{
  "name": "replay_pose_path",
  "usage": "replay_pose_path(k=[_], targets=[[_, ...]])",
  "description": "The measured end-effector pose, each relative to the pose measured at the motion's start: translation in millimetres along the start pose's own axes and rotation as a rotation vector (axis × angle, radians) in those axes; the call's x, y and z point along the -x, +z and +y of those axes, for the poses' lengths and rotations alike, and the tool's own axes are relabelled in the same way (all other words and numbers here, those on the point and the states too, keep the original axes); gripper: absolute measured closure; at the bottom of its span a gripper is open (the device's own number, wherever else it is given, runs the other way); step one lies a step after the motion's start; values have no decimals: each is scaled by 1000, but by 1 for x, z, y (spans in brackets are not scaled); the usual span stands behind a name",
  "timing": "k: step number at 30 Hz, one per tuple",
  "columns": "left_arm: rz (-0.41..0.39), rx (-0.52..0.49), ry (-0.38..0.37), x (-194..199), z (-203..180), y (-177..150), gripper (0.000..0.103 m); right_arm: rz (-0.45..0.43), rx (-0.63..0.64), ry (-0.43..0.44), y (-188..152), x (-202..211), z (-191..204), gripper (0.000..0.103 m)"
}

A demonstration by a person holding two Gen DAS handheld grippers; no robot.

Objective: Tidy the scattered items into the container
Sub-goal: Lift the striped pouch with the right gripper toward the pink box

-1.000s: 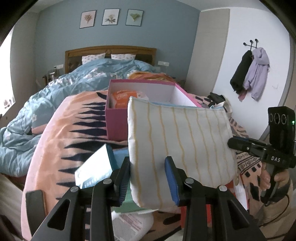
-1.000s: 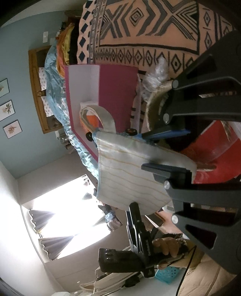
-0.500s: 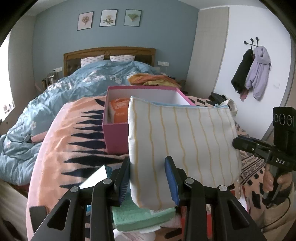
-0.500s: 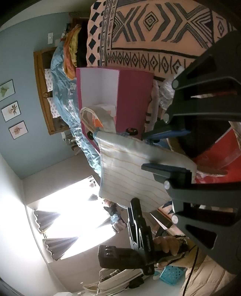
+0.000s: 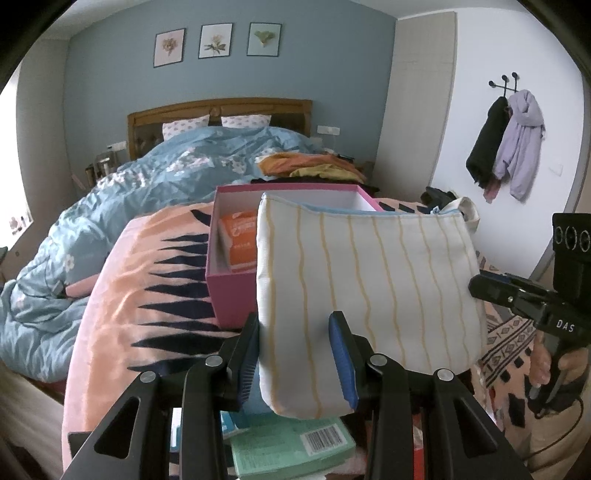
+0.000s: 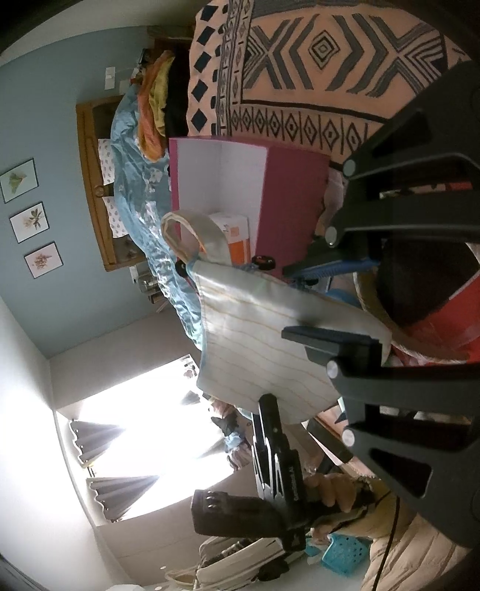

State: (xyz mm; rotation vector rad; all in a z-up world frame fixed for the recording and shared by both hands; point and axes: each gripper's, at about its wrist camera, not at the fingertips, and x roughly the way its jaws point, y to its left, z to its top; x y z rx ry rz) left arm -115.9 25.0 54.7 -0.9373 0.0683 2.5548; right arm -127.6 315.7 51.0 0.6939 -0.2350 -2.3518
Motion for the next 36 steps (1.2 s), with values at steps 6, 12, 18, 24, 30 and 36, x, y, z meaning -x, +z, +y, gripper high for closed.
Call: replay_pose_path(k=[6, 12, 18, 24, 30, 36], targets=[[16, 4, -6, -8, 1, 5, 66, -1, 6, -10, 6, -3, -4, 75], [27, 10, -5, -13, 4, 9, 66, 3, 11, -13, 11, -8, -8, 75], [27, 9, 1, -15, 6, 14, 66, 4, 4, -4, 14, -12, -14, 75], [25, 6, 2, -18, 6, 20, 66, 1, 0, -9, 16, -14, -16, 75], [25, -3, 12, -23, 5, 27, 66, 0, -7, -7, 25, -19, -24, 75], [21, -9, 21, -28, 4, 37, 66, 0, -2, -14, 32, -24, -32, 75]])
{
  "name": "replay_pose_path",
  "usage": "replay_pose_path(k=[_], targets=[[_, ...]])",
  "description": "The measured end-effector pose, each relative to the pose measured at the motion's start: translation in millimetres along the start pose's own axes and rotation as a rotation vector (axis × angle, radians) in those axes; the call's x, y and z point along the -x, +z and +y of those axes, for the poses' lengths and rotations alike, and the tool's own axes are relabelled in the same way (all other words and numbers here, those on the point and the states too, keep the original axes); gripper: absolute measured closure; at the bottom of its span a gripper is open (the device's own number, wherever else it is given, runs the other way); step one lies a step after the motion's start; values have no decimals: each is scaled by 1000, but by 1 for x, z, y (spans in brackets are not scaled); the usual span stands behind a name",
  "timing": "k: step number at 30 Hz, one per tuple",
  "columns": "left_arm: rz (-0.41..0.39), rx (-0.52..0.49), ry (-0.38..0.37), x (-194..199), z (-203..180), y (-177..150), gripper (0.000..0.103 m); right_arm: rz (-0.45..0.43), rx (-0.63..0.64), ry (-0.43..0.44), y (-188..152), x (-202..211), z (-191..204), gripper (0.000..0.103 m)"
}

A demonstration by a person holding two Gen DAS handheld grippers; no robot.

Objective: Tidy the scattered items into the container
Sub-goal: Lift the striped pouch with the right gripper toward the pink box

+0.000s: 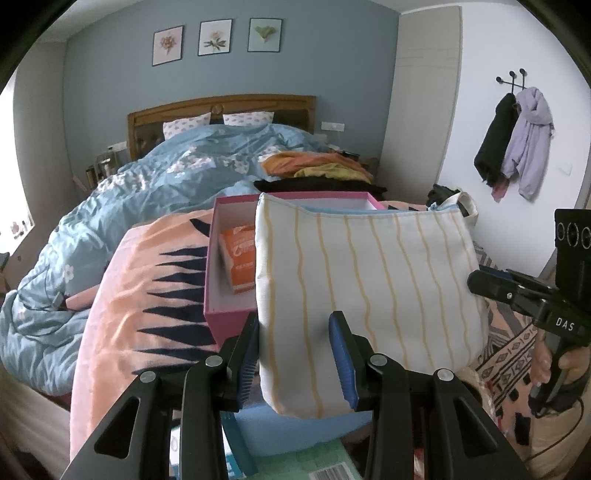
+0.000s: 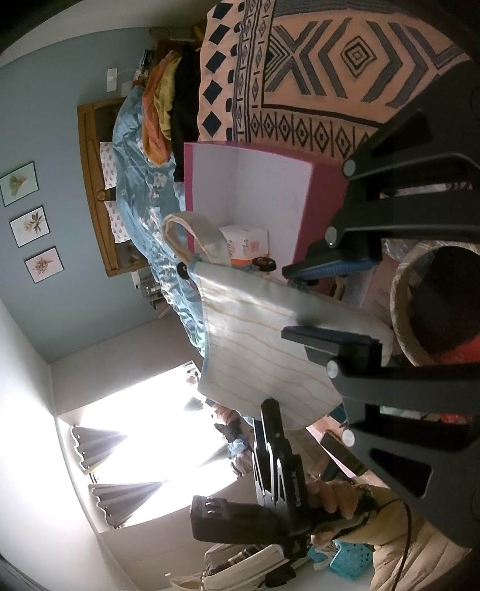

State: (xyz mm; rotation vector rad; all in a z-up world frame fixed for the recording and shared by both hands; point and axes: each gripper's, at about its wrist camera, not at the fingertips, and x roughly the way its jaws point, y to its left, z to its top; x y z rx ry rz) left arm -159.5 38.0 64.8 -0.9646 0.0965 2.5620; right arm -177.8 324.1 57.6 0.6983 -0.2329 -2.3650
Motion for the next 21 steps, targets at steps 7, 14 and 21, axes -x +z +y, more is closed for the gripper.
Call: replay_pose_path(k=[7, 14, 21], targets=[[6, -17, 18, -9, -1, 8, 66, 3, -22, 1, 9, -7, -11, 75], [15, -22, 26, -18, 0, 18, 66, 6, -34, -3, 15, -14, -20, 75], [23, -32, 39, -33, 4, 39, 65, 1, -42, -14, 33, -25, -30, 75]])
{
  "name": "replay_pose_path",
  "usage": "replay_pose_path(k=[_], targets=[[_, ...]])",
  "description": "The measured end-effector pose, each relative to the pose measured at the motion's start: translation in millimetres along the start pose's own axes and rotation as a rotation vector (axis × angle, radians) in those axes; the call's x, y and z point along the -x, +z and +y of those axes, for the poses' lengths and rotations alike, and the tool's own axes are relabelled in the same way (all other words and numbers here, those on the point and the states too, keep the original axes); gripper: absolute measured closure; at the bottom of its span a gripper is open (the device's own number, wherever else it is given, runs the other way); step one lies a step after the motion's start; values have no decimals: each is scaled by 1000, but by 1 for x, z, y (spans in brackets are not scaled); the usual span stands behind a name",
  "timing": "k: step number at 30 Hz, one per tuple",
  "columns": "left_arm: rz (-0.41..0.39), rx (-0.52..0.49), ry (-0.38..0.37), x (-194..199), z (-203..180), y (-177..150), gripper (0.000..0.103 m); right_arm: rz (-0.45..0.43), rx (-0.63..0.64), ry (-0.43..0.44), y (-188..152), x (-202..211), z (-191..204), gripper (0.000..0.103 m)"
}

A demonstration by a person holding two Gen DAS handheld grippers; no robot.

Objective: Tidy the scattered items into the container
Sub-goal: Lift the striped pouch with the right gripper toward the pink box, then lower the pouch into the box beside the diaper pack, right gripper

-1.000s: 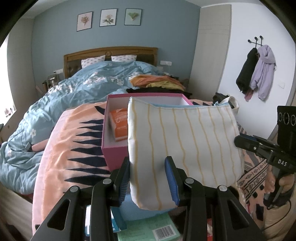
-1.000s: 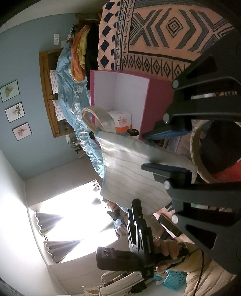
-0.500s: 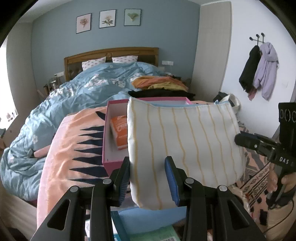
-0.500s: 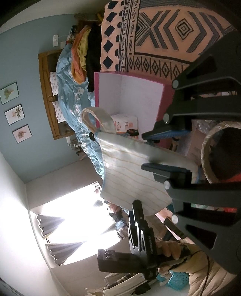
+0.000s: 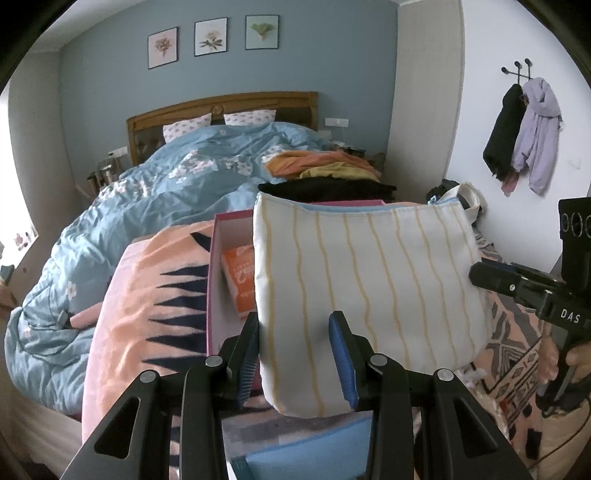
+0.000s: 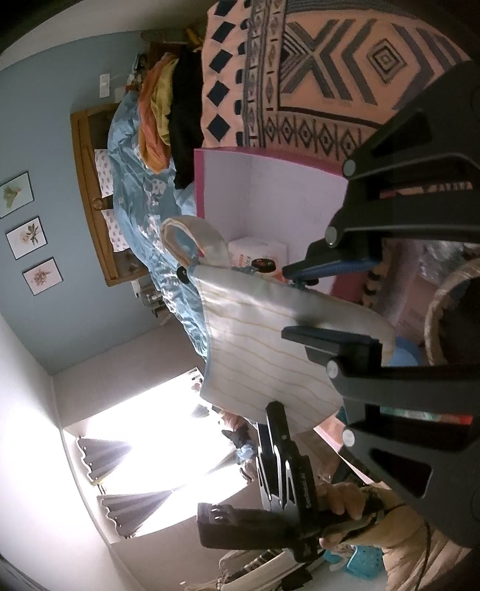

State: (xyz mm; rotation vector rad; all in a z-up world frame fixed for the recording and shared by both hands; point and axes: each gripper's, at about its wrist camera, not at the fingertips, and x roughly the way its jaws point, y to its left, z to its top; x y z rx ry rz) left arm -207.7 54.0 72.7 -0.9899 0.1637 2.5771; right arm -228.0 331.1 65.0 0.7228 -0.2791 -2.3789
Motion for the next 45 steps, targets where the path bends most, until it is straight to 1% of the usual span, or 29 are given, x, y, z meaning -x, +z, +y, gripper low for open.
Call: replay_pose_path(k=[4, 10, 17, 21, 27, 34, 45], targets=[[6, -10, 19, -10, 1, 11, 65, -3, 1, -13, 11, -8, -4, 75], [23, 2, 8, -24, 6, 23, 66, -12, -21, -33, 23, -19, -14, 75], [39, 18, 3, -39, 13, 31, 65, 0, -60, -38, 26, -36, -27, 75], [54, 23, 14, -51, 16, 34, 65, 19, -61, -57, 26, -48, -31, 75], [95, 44, 14, -73, 23, 33, 65, 51, -69, -86, 25, -67, -39, 75], [141, 48, 37, -95, 28, 27, 65, 99, -58, -121, 19, -89, -42, 75], [180, 34, 68, -105, 30, 14, 66, 171, -48, -124, 7, -107, -43, 75]])
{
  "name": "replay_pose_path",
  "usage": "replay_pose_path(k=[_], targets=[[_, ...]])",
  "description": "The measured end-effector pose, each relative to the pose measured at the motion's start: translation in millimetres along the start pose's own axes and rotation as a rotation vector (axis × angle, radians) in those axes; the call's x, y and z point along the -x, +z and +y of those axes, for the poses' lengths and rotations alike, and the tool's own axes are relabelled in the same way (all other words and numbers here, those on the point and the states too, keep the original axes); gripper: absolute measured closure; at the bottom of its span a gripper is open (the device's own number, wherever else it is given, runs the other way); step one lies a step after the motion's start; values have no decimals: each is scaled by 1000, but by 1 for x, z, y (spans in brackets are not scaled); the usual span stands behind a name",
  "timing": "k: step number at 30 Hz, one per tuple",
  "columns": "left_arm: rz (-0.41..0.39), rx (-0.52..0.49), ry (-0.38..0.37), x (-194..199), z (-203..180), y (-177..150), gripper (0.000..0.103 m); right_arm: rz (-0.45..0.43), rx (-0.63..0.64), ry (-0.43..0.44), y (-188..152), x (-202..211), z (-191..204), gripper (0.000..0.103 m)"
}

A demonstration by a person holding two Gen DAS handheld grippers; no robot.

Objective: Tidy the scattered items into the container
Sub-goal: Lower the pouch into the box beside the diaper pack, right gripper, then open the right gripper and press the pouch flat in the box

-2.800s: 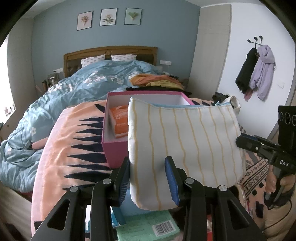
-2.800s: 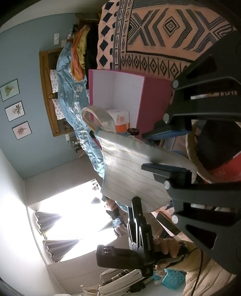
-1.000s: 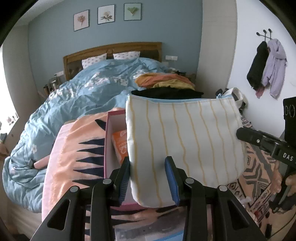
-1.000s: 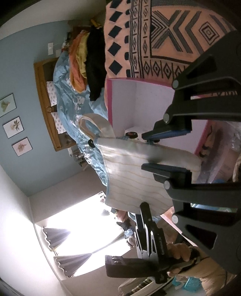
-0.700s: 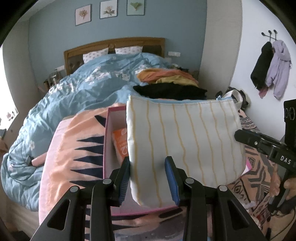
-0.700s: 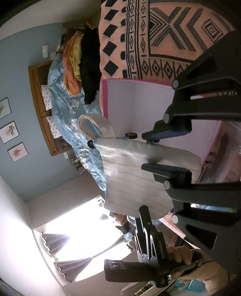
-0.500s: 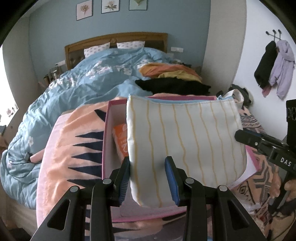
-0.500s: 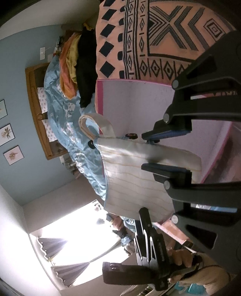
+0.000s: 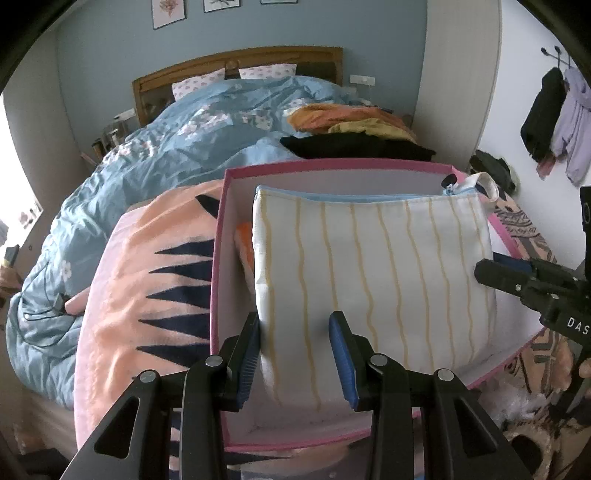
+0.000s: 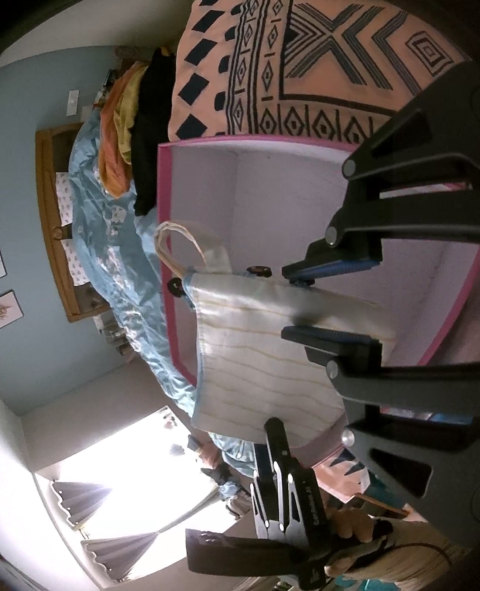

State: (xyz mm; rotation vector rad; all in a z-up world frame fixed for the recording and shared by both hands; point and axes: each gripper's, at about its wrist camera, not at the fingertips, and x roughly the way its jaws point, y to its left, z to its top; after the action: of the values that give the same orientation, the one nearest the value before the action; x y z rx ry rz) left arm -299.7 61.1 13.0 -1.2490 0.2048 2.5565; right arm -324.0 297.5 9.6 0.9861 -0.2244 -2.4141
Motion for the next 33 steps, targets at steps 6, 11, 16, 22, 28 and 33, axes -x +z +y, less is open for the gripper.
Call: replay_pose_path(k=[6, 11, 16, 22, 28, 33], targets=[[14, -13, 10, -2, 1, -9, 65, 44, 11, -4, -3, -7, 3, 75], [31, -27, 42, -5, 1, -19, 66, 96, 47, -33, -6, -17, 8, 73], [2, -49, 76, 4, -3, -23, 66, 127, 76, -69, -6, -23, 12, 73], [-12, -46, 60, 11, -4, -24, 66, 126, 91, -82, -9, -22, 12, 73], [-11, -56, 49, 10, -9, -23, 65, 145, 75, -101, -7, -21, 13, 69], [1, -65, 26, 5, -14, -15, 63, 209, 107, -138, 3, -29, 23, 40]])
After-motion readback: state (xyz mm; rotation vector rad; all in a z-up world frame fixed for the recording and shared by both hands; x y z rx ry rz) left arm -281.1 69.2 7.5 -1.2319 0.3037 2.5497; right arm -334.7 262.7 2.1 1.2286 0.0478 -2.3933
